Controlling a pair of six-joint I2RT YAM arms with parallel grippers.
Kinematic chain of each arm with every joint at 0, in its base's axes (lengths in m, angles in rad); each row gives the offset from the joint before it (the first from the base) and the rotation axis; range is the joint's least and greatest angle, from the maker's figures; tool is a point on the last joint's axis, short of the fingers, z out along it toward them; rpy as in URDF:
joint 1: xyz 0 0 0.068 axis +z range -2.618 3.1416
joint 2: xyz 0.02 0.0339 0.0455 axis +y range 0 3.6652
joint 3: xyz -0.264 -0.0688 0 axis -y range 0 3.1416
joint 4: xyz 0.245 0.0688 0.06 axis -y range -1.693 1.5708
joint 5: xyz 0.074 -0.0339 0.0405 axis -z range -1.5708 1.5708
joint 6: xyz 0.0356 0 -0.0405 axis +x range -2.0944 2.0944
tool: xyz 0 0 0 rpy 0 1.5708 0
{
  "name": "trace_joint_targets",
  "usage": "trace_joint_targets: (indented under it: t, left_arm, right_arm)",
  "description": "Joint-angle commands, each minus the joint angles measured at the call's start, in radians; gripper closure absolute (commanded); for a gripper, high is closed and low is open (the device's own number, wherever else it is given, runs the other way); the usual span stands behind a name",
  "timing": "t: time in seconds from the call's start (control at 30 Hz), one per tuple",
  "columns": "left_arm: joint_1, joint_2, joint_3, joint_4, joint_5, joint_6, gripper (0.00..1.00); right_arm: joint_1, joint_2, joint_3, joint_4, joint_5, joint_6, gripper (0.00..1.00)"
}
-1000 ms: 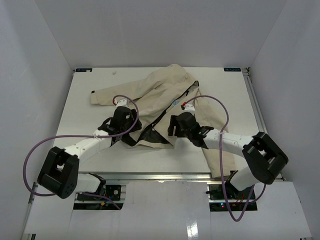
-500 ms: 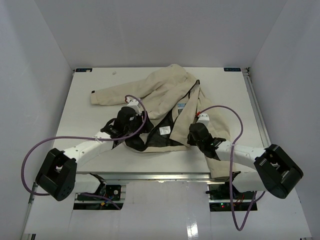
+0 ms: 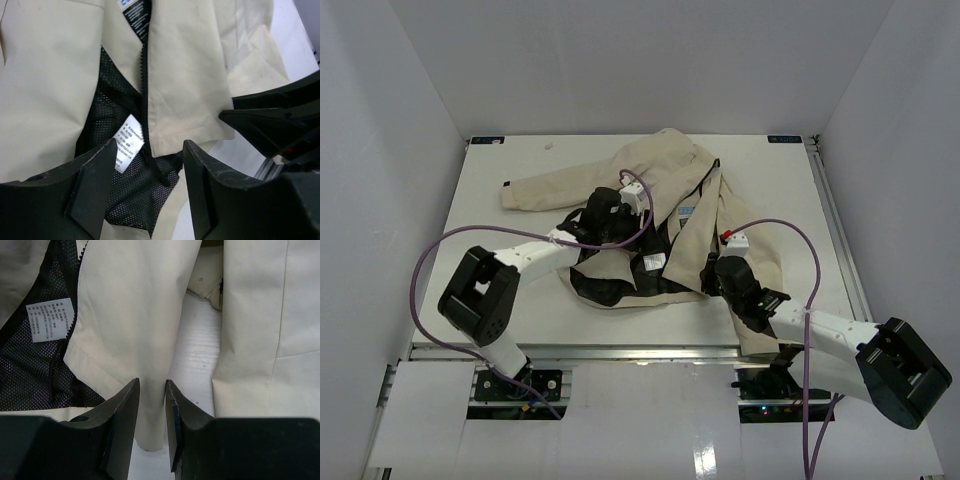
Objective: Zip up the jacket
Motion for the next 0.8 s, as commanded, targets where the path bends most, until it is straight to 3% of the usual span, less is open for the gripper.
trace_joint_targets:
  t: [0.0,0.1,0.2,0.43,0.77]
  left_arm:
    - [-0.024,-0.179,0.075,-0.083,-0.188,-0.037,0.33]
    - [-0.053,-0.238,0.091,-0.097,-0.228,-0.047,0.32]
    - [-0.063,-0.204,0.113,-0.079,-0.076,-0.03,0.31]
    - [0.022,0.094,0.19,-0.036,0.222,0.024,0.37]
    - [0.032,0.251,0.21,0.064,0.31,0.108,0.37]
  right_arm:
    - [-0.003,0.001,-0.007,0.063,-0.014,-0.022,0.66]
    - [-0.004,-0.007,-0.016,0.071,-0.013,-0.023,0.66]
    - [-0.004,-0.023,-0.026,0.08,-0.018,-0.026,0.65]
    - [-0.005,-0.069,-0.046,0.082,-0.02,-0.039,0.62]
    - [-0.011,-0.075,-0.05,0.084,-0.018,-0.052,0.61]
